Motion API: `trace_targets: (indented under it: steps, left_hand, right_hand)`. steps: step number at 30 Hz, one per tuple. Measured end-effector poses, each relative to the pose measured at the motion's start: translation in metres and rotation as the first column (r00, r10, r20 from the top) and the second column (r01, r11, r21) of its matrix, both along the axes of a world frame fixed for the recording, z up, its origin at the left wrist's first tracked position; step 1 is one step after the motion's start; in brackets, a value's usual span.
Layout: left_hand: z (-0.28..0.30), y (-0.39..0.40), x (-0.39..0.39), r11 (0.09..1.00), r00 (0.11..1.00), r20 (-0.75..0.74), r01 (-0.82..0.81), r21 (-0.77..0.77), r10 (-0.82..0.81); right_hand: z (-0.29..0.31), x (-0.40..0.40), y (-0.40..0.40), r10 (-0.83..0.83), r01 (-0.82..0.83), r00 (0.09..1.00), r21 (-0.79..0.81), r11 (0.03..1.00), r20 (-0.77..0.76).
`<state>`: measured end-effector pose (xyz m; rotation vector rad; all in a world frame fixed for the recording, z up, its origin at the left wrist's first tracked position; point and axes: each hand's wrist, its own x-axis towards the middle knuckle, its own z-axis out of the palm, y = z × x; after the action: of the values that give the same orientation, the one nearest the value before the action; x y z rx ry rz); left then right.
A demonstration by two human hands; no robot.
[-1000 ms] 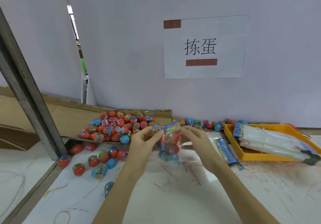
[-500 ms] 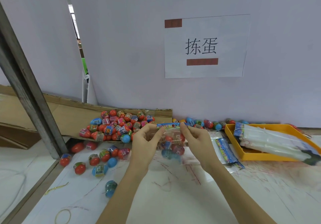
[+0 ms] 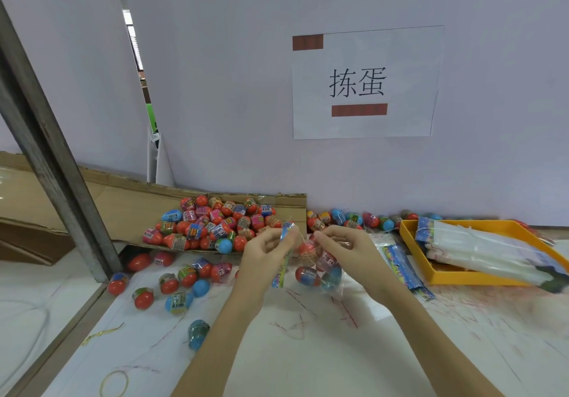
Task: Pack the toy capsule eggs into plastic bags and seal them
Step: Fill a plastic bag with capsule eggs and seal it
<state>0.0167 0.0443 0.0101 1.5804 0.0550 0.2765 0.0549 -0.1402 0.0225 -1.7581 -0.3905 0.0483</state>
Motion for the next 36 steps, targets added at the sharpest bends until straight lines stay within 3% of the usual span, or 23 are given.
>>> trace_targets:
  steps: [7,11,14,18,25,30,33,36]
  left_hand:
    - [0.0,0.002,-0.001,0.973,0.964,0.182,-0.211,0.089,0.193]
    - [0.002,0.001,-0.001,0.952,0.939,0.278,-0.254,0.169,0.202]
    - [0.002,0.001,-0.003,0.935,0.914,0.33,-0.307,0.178,0.238]
    - [0.002,0.005,-0.005,0.915,0.892,0.297,-0.387,0.114,0.34]
    - [0.004,0.01,-0.001,0.887,0.866,0.369,-0.424,0.182,0.338]
    - [0.001,0.011,-0.003,0.893,0.89,0.336,-0.392,0.222,0.307]
    - [0.002,0.005,-0.002,0.958,0.963,0.225,-0.196,0.211,0.148]
    - [0.002,-0.004,-0.004,0.995,0.992,0.128,-0.021,0.095,0.008]
  right_hand:
    - [0.004,-0.005,0.0,0.02,0.003,0.988,0.149,0.989,-0.152]
    - [0.008,-0.009,0.007,0.015,0.043,0.978,0.271,0.962,-0.208]
    - [0.009,-0.01,0.01,0.039,0.022,0.978,0.288,0.958,-0.206]
    - [0.009,-0.012,0.004,0.274,-0.204,0.921,0.255,0.945,-0.278]
    - [0.011,-0.008,-0.004,0.243,-0.193,0.942,0.22,0.956,-0.23]
    - [0.005,-0.002,-0.006,0.187,-0.116,0.957,0.295,0.948,-0.222]
    - [0.005,0.0,-0.01,0.155,-0.132,0.98,0.171,0.976,-0.127]
    - [0.004,-0.001,-0.011,0.165,-0.164,0.986,0.047,0.985,-0.025]
